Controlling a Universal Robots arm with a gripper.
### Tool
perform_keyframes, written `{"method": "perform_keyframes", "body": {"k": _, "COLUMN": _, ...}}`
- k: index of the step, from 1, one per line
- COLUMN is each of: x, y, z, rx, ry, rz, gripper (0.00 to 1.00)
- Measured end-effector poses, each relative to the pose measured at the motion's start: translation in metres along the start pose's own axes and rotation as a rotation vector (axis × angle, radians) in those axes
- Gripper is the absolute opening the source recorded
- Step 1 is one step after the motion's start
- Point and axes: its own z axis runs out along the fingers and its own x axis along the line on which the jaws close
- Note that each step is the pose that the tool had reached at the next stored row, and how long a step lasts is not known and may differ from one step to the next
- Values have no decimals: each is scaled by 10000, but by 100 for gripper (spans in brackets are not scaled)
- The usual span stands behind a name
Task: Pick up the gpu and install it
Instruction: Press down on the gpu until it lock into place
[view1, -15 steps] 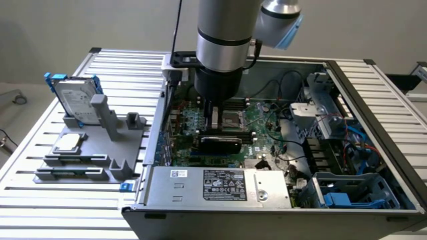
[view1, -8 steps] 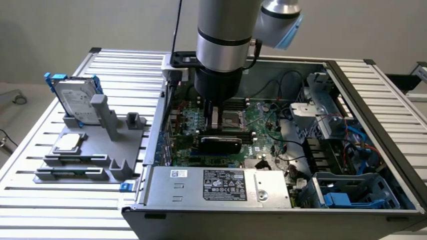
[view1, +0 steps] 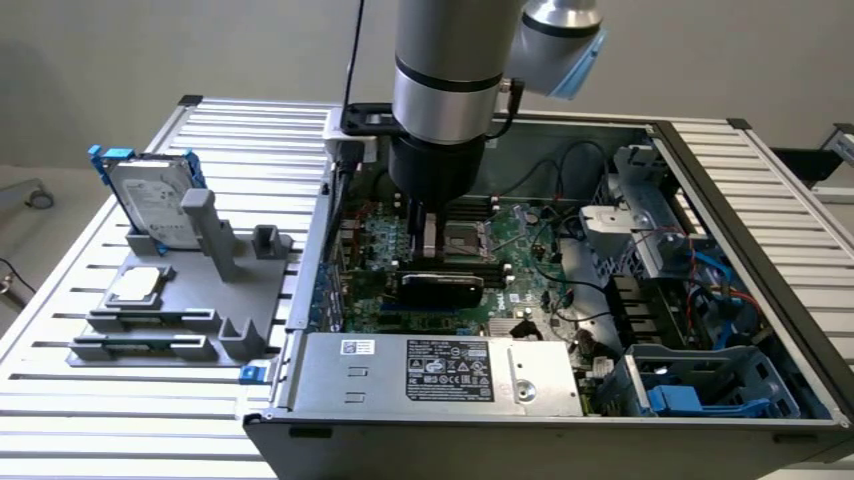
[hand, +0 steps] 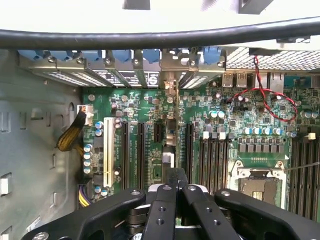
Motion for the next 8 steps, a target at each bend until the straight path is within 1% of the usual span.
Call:
{"method": "perform_keyframes", "body": {"k": 2, "x": -31, "y": 1, "z": 36, "rx": 23, "ry": -1, "rz": -1, "gripper": 11}}
{"method": "perform_keyframes", "body": {"k": 4, "x": -50, "y": 20, "z": 71, "rx": 27, "ry": 8, "rz": 0, "gripper": 11}}
{"method": "perform_keyframes", "body": {"k": 8, "x": -74, "y": 55, "z": 105, "rx": 26, "ry": 29, "rz": 0, "gripper": 11}}
